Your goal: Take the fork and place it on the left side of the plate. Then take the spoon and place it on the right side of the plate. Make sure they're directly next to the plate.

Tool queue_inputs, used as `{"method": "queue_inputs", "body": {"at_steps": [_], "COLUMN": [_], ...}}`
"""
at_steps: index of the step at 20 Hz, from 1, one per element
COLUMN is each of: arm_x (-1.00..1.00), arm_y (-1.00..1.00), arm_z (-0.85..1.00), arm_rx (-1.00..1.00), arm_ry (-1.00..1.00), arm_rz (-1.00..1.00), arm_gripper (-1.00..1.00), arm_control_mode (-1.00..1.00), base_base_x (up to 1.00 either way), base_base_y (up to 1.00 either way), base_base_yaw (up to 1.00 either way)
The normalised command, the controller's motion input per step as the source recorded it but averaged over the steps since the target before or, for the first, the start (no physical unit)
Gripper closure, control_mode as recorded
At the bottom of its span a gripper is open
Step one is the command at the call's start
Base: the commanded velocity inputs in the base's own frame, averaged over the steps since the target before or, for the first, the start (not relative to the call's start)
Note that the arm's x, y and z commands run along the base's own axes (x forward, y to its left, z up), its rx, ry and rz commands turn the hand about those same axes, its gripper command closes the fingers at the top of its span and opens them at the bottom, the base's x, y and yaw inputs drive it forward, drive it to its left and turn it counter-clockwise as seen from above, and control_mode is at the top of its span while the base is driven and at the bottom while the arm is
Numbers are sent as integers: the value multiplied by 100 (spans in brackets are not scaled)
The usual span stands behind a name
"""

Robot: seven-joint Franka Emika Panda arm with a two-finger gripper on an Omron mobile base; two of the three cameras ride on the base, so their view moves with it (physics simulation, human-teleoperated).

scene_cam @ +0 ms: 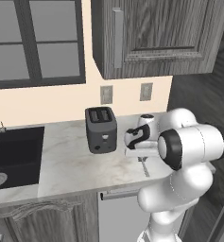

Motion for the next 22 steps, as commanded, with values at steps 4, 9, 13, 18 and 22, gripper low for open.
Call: {"method": "queue_inputs", "body": {"at_steps": [4,9,13,18,22], "arm_x": [-29,-30,-21,-9,-1], "arm_y": [0,0,-1,0,0], "arm_z": [-4,2,32,49,48], "arm_rx": [1,1,0,0,0], "arm_ry": [0,0,0,2,4], "arm_rz": [2,5,4,1,1], "arm_gripper": [100,100,100,100,100], "arm_control_mode": [-100,-100,-100,-100,-100], "base_base_x": [0,0,0,0,0], "base_base_y": [0,0,0,0,0], "base_base_yaw": [0,0,0,0,0]}}
